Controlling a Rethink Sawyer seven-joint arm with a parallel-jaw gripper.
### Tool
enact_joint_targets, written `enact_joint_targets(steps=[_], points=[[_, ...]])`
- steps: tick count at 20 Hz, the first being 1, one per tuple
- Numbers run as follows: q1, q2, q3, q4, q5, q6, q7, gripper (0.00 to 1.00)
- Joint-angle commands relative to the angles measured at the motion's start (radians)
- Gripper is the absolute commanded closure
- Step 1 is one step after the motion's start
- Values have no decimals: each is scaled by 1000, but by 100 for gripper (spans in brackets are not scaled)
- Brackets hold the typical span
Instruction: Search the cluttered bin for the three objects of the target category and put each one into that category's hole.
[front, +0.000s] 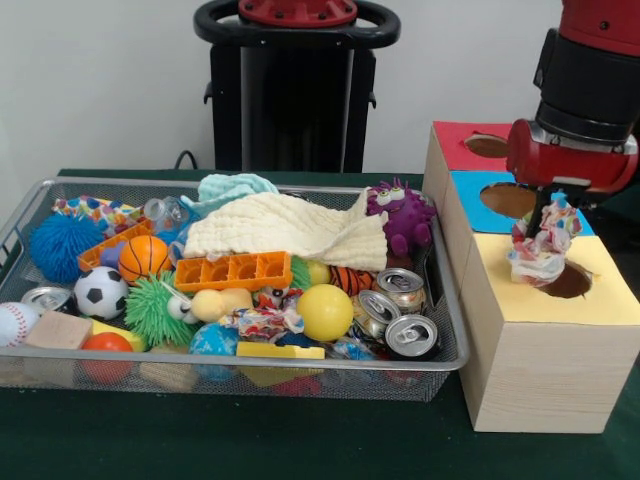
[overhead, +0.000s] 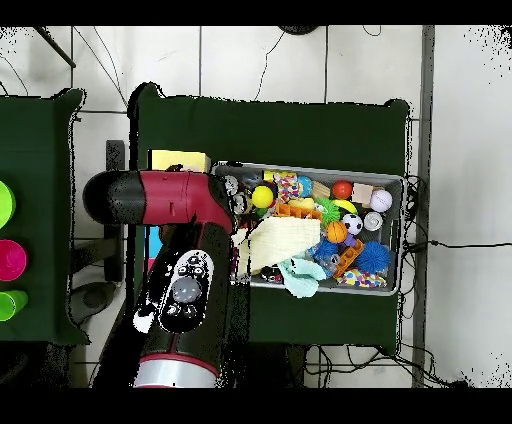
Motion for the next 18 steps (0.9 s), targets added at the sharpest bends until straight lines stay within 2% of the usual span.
enact_joint_targets(steps=[1, 6, 18], points=[[-9, 68, 78, 32, 52, -44, 261, 100], [-6, 88, 79, 12, 67, -45, 254, 100], [10, 88, 79, 45, 93, -81, 257, 100]])
